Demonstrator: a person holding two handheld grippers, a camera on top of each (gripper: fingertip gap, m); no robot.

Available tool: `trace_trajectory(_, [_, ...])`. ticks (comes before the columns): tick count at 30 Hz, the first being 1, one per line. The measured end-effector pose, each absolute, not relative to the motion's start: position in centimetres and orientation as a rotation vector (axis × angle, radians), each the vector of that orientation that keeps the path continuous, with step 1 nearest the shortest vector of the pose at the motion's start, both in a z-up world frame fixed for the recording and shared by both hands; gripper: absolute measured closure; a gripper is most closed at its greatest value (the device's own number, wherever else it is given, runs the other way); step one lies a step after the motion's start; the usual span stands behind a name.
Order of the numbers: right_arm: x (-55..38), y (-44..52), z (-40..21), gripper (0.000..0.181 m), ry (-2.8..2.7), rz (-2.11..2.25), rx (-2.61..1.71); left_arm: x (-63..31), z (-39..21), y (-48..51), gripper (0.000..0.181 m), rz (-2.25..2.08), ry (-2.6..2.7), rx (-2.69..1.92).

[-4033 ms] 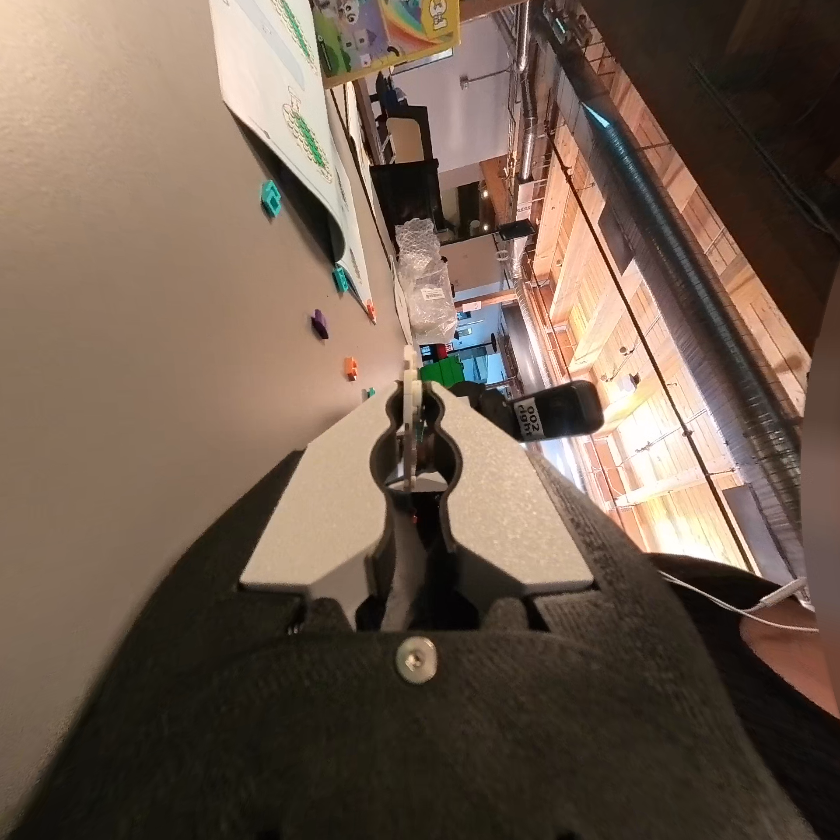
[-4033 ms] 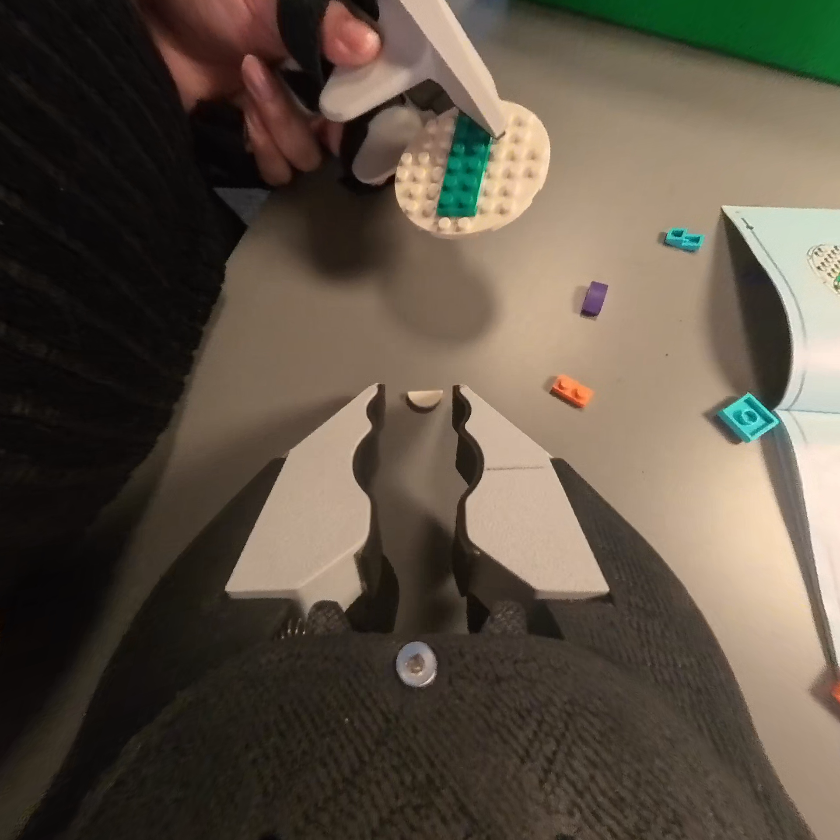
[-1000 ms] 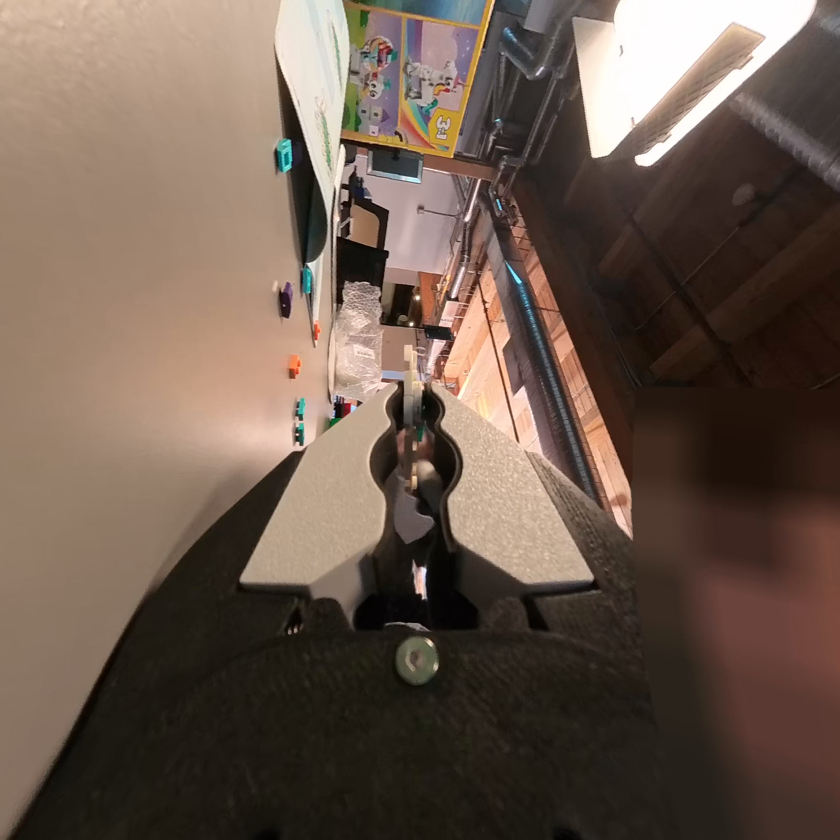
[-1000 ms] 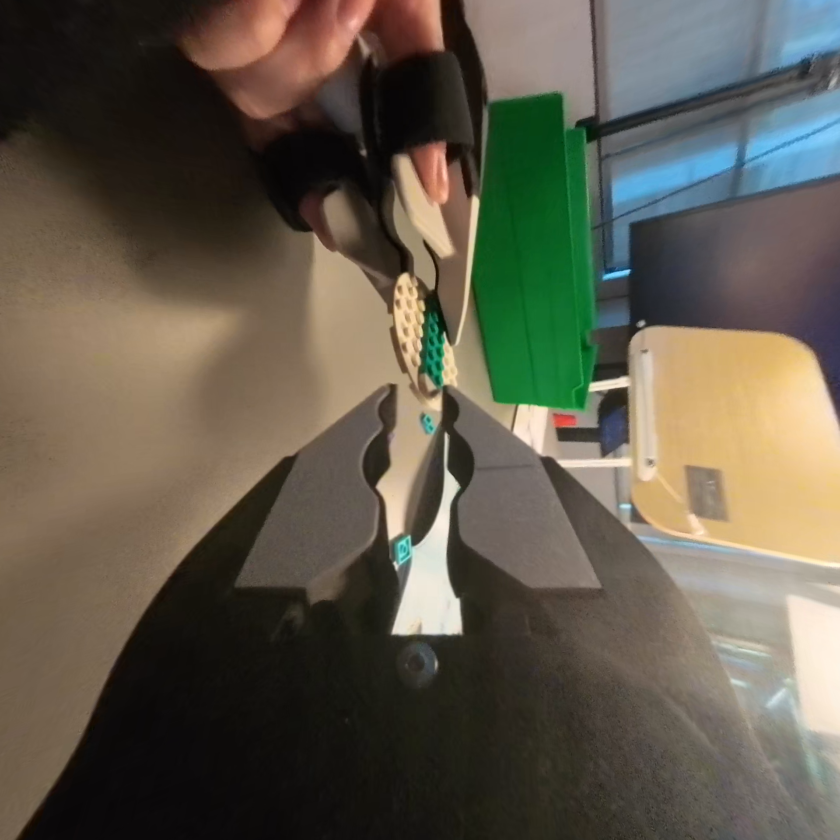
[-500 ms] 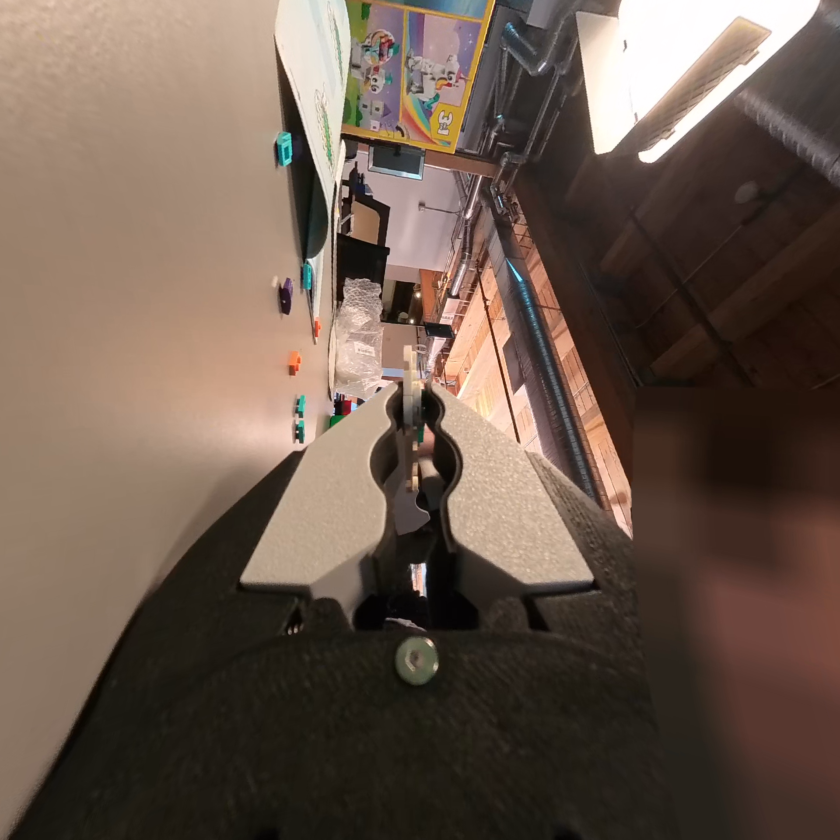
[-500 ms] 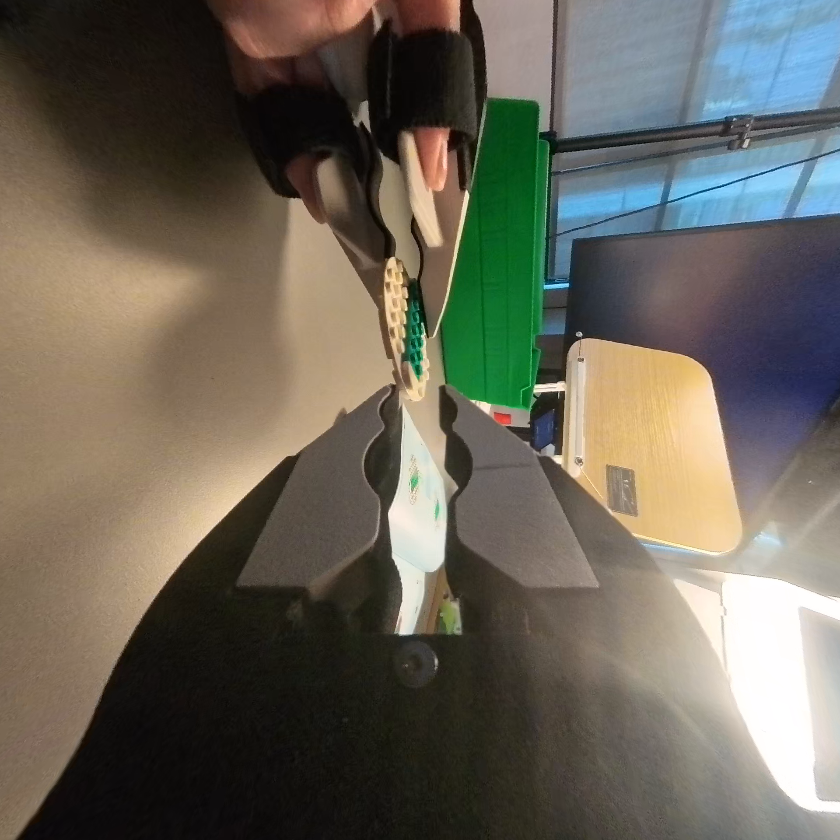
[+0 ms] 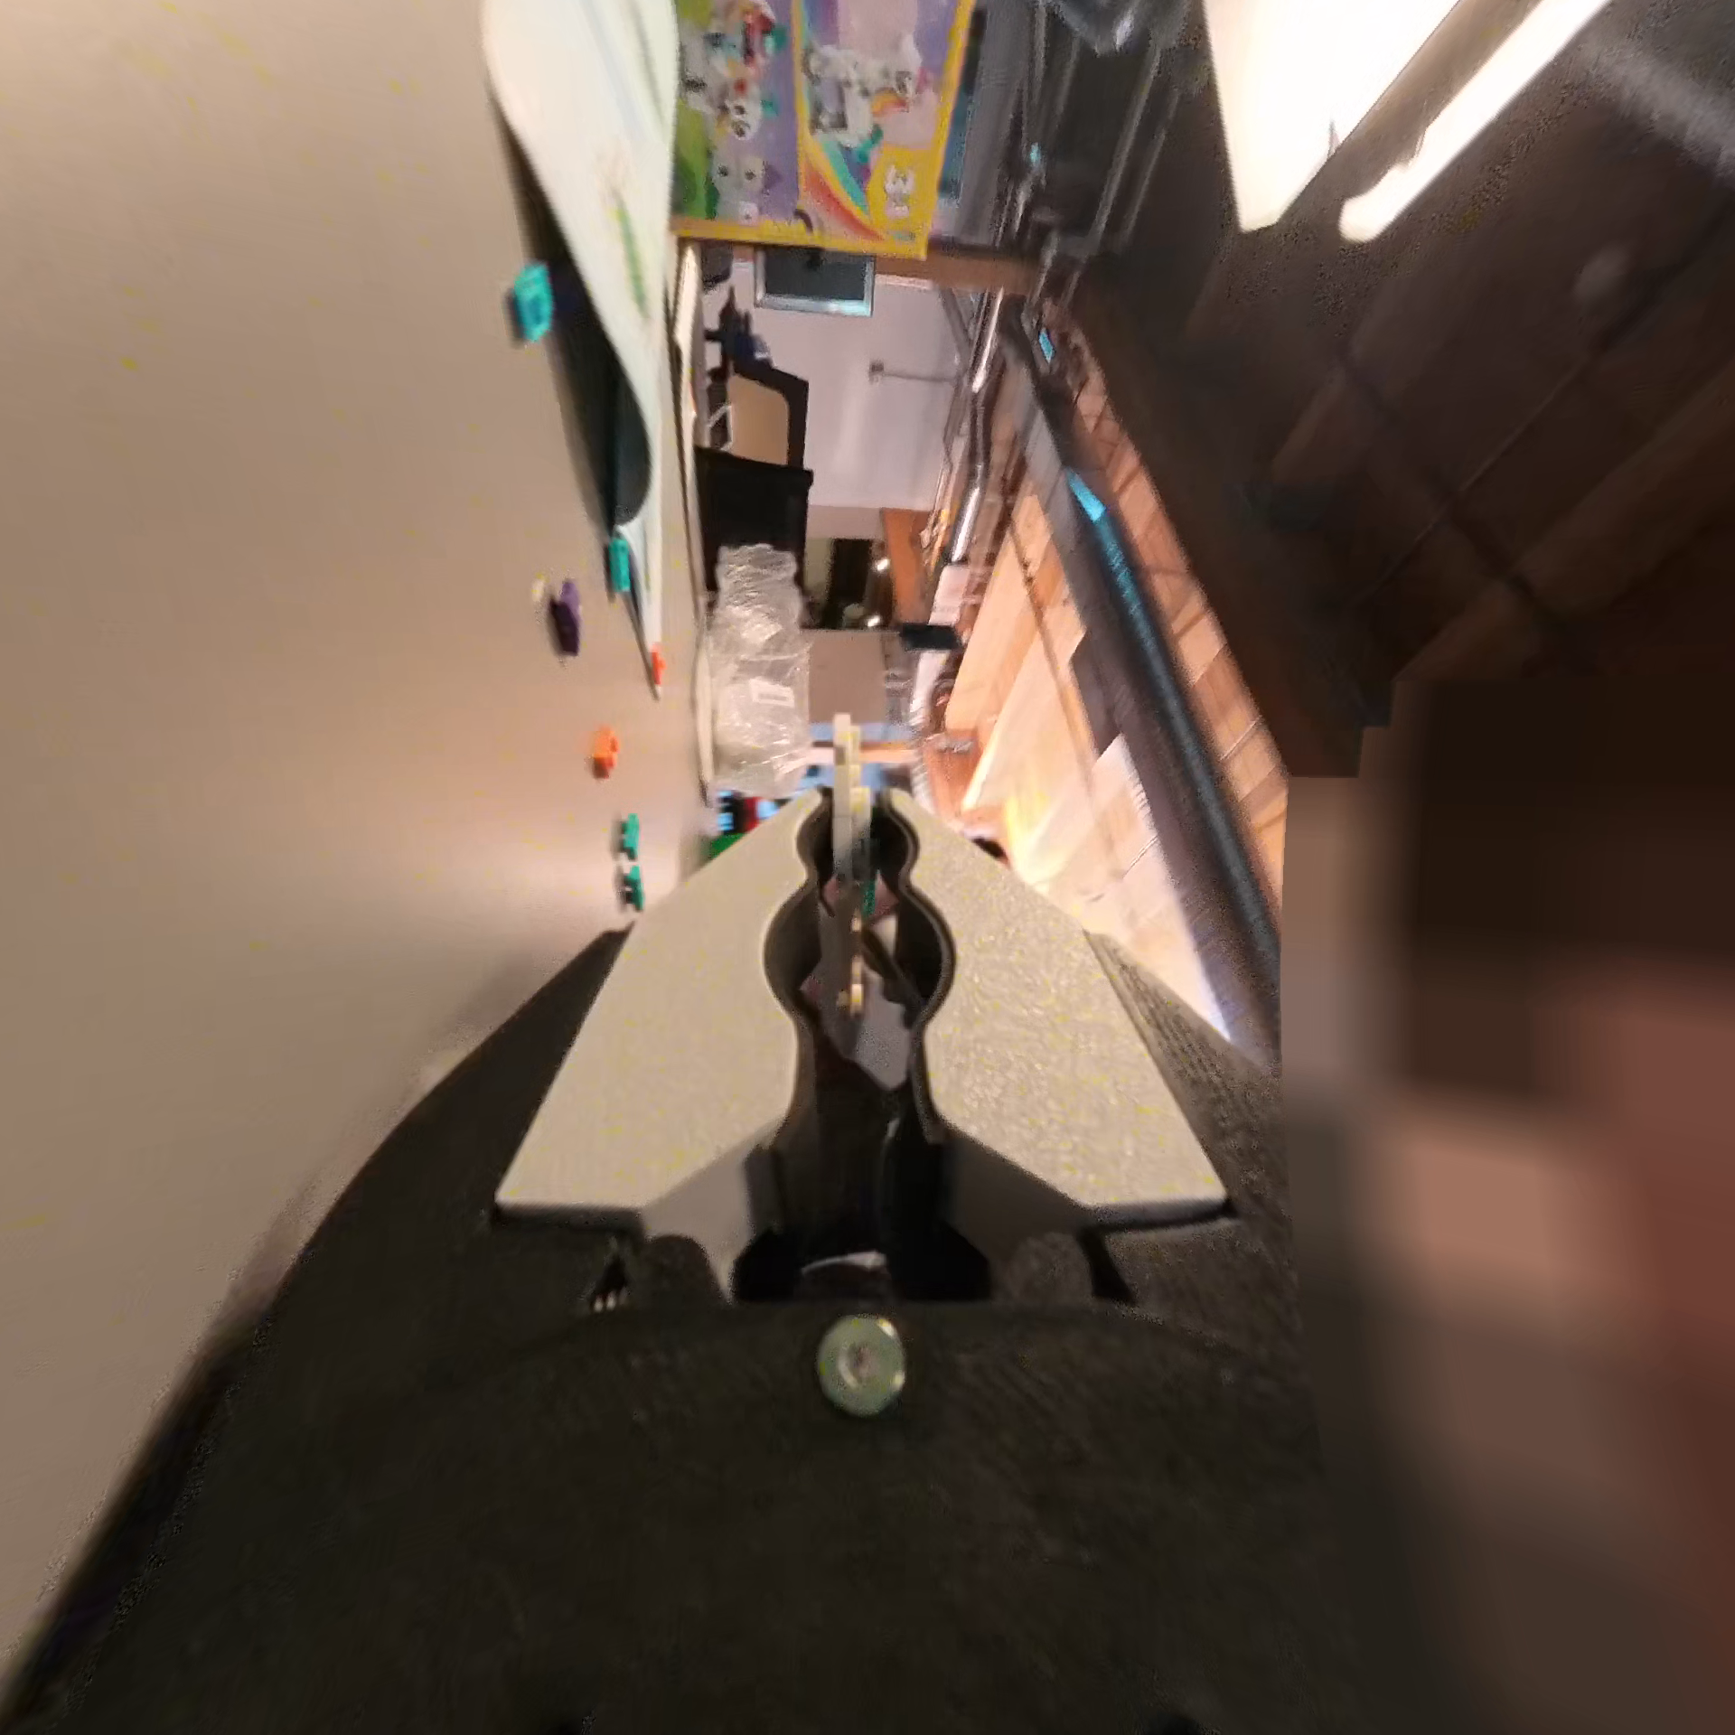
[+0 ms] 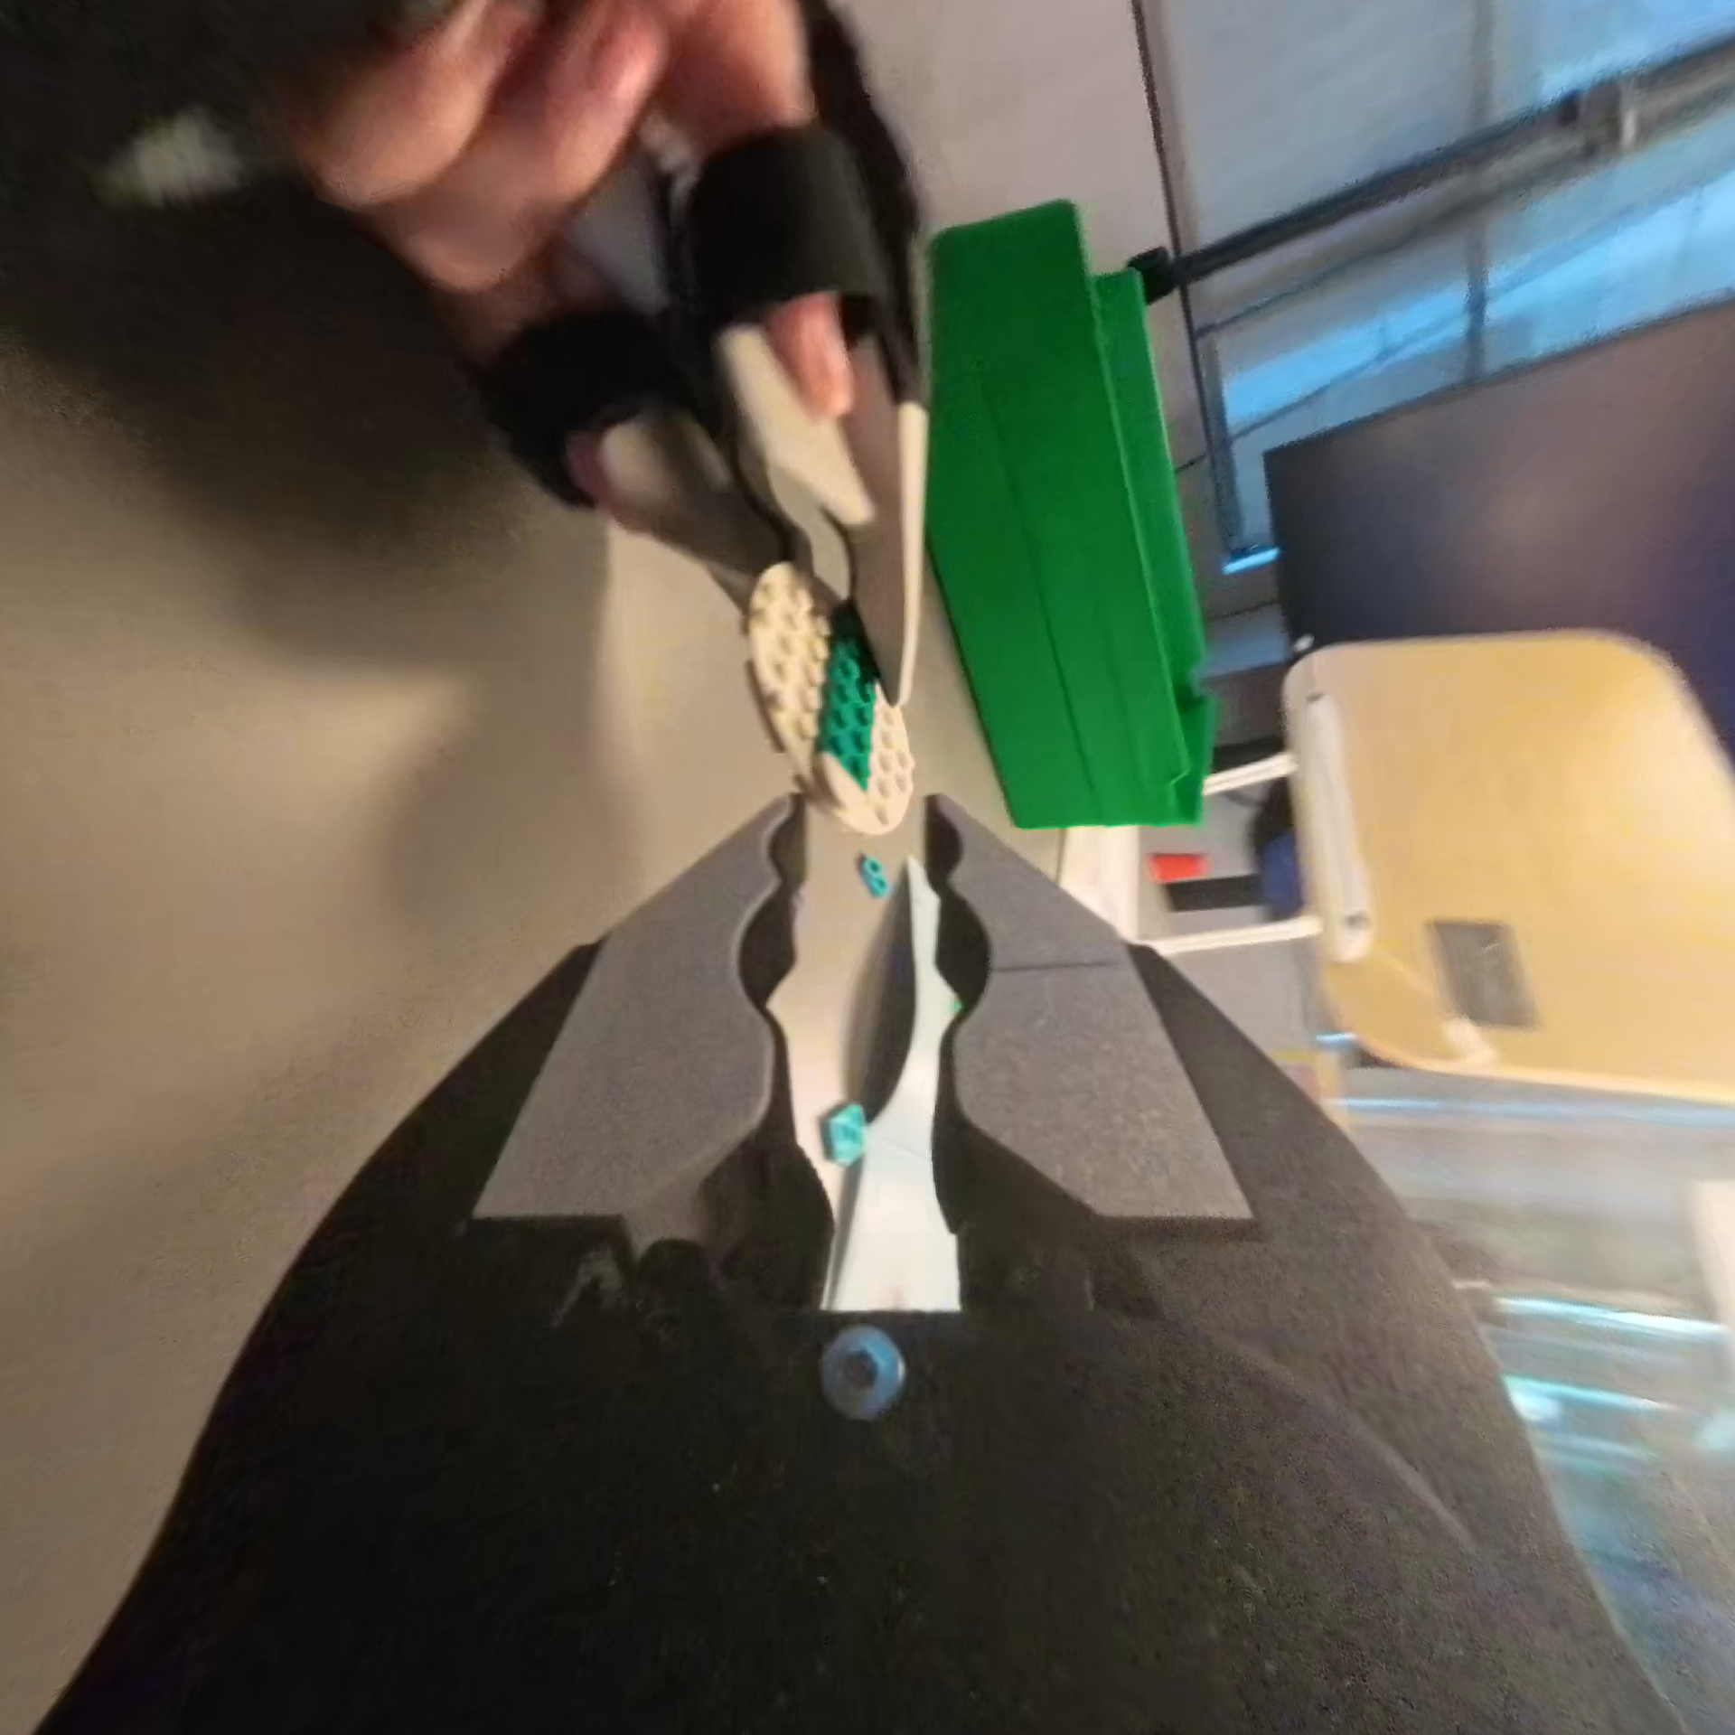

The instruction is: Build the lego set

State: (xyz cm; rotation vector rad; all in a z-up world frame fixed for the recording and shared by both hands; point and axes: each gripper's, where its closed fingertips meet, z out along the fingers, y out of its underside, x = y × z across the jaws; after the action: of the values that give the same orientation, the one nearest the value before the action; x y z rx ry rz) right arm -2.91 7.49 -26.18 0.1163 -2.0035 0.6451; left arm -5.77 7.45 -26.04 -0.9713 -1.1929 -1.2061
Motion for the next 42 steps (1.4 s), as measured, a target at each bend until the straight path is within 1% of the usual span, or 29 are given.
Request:
trace_trajectory(2, [-2.7, 8.0, -24.7, 0.135, -2.034, 0.913, -0.109, -5.8, -25.2, 7.1, 0.174, -1.106, -1.077, -1.1])
trace_trajectory(3, [-2.7, 8.4, -23.8, 0.127, -2.041, 1.068, -0.232, -5.7, -24.7, 7.0, 0.174, -1.073, -1.007, -1.163])
trace_trajectory(5, [-2.7, 9.4, -22.7, 0.122, -2.065, 1.387, -0.512, -5.0, -23.7, 6.8, 0.174, -1.006, -0.848, -1.299])
trace_trajectory(6, [-2.5, 9.4, -22.5, 0.124, -2.1, 1.576, -0.658, -4.3, -23.4, 6.9, 0.174, -0.98, -0.753, -1.382])
trace_trajectory(7, [-2.0, 9.1, -22.1, 0.131, -2.134, 1.791, -0.792, -3.4, -22.9, 6.9, 0.174, -0.961, -0.637, -1.444])
trace_trajectory(9, [-1.2, 8.6, -21.3, 0.135, -2.155, 2.185, -1.024, -1.9, -22.1, 7.1, 0.174, -0.898, -0.451, -1.544])
trace_trajectory(11, [-0.6, 8.1, -21.2, 0.14, -2.163, 2.409, -1.132, -0.9, -22.3, 7.3, 0.174, -0.843, -0.334, -1.645])
trace_trajectory(13, [-0.2, 7.4, -21.9, 0.148, -2.211, 2.44, -1.152, -0.1, -22.6, 7.3, 0.174, -0.853, -0.274, -1.696])
trace_trajectory(16, [0.6, 6.5, -23.5, 0.16, -2.325, 2.354, -1.15, 0.4, -22.5, 7.4, 0.174, -0.937, -0.258, -1.693])
trace_trajectory(17, [0.9, 6.3, -23.5, 0.171, -2.327, 2.38, -1.147, 0.5, -22.5, 7.4, 0.174, -0.957, -0.25, -1.69])
trace_trajectory(18, [1.0, 6.2, -23.4, 0.175, -2.307, 2.409, -1.158, 0.5, -22.6, 7.4, 0.174, -0.971, -0.247, -1.69])
trace_trajectory(20, [0.4, 6.5, -23.5, 0.176, -2.205, 2.448, -1.255, -0.2, -22.8, 7.4, 0.173, -0.948, -0.262, -1.687])
trace_trajectory(21, [-0.1, 6.7, -23.6, 0.176, -2.135, 2.478, -1.336, -0.6, -22.7, 7.4, 0.162, -0.933, -0.261, -1.68])
trace_trajectory(22, [-0.9, 7.1, -23.8, 0.176, -2.04, 2.489, -1.456, -1.2, -22.6, 7.5, 0.144, -0.906, -0.26, -1.668])
trace_trajectory(23, [-1.7, 7.7, -23.8, 0.176, -1.914, 2.518, -1.593, -1.7, -22.4, 7.4, 0.129, -0.848, -0.235, -1.654])
trace_trajectory(24, [-2.5, 8.4, -23.5, 0.176, -1.747, 2.581, -1.72, -2.2, -22.2, 7.3, 0.122, -0.764, -0.194, -1.649])
trace_trajectory(26, [-3.6, 9.7, -23.0, 0.176, -1.461, 2.654, -1.865, -3.2, -22.1, 7.2, 0.12, -0.521, -0.072, -1.678])
trace_trajectory(29, [-4.6, 11.0, -23.6, 0.176, -1.217, 2.601, -1.983, -4.7, -23.6, 7.3, 0.12, -0.106, 0.145, -1.767])
trace_trajectory(32, [-5.2, 12.0, -24.3, 0.176, -1.028, 2.58, -2.06, -5.1, -24.2, 7.8, 0.124, 0.164, 0.309, -1.762])
trace_trajectory(35, [-5.4, 12.3, -24.3, 0.176, -0.858, 2.591, -2.104, -5.1, -24.9, 8.4, 0.124, 0.472, 0.523, -1.715])
trace_trajectory(39, [-6.0, 11.7, -24.4, 0.176, -0.757, 2.616, -2.123, -5.3, -25.8, 9.3, 0.126, 0.646, 0.701, -1.639])
trace_trajectory(42, [-6.3, 11.0, -24.4, 0.176, -0.726, 2.662, -2.158, -6.0, -26.0, 9.5, 0.139, 0.798, 0.815, -1.581])
